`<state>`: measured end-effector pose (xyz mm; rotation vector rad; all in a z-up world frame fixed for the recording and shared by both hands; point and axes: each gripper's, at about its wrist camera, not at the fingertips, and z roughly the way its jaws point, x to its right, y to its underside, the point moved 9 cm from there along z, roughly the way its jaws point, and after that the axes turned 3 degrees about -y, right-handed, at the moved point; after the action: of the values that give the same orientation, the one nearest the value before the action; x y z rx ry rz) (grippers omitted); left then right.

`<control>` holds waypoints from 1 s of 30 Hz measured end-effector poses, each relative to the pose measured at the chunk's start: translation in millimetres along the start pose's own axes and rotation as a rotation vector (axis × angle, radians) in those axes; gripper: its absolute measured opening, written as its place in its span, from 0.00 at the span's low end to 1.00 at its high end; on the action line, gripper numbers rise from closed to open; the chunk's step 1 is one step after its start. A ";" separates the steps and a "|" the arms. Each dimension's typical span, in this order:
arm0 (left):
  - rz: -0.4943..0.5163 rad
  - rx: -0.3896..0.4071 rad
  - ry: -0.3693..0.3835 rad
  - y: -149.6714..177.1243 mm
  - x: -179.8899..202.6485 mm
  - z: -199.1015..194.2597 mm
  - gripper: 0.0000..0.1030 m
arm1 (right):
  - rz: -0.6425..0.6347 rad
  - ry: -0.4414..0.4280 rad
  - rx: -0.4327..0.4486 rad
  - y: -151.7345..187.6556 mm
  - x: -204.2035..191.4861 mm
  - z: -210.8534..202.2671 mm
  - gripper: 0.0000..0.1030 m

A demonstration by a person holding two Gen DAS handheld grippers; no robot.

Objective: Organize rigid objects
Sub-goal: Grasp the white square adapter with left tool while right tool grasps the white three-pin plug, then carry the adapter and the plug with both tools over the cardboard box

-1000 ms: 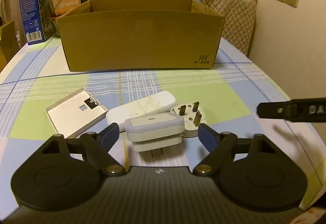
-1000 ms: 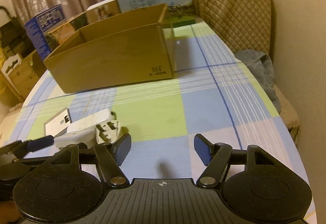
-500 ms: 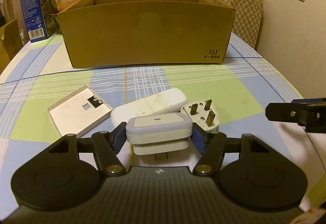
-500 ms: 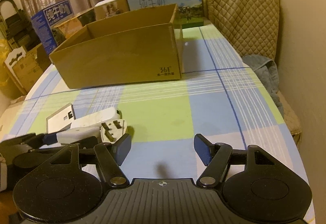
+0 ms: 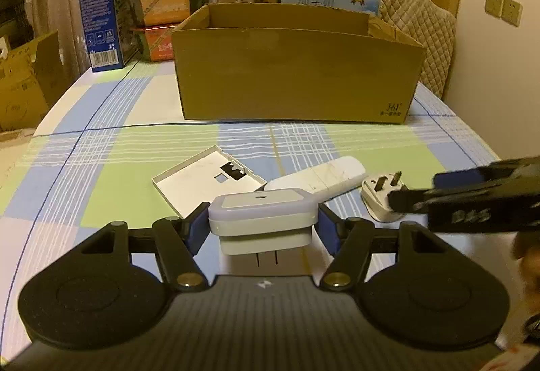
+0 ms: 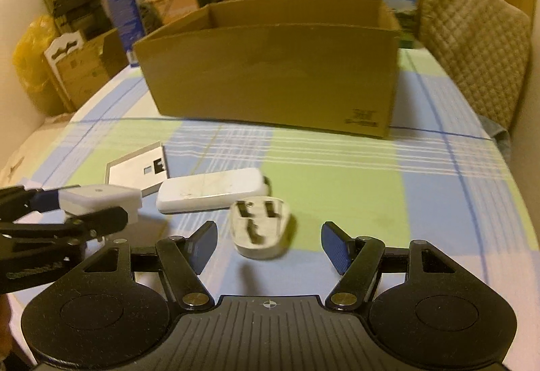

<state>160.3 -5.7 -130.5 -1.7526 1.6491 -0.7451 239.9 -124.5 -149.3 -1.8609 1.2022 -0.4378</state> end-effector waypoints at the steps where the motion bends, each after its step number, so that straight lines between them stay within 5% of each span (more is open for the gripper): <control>1: -0.005 0.001 0.004 -0.7 -0.7 0.4 0.59 | -0.004 0.001 -0.006 0.1 -2.2 6.6 0.63; 13: -0.044 -0.007 0.009 -0.9 -7.9 6.3 0.59 | 0.013 0.062 -0.042 0.1 -0.1 45.8 0.62; 16: -0.046 -0.009 0.008 -0.6 -8.1 6.8 0.59 | -0.041 0.092 -0.044 0.7 -4.7 46.1 0.44; 30: 0.025 0.010 0.001 -0.9 1.3 0.6 0.59 | -0.004 0.094 -0.037 3.2 0.2 21.9 0.43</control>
<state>161.4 -7.0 -130.3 -1.7221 1.6623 -0.7420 252.9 -115.0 -164.4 -1.8925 1.2771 -0.5128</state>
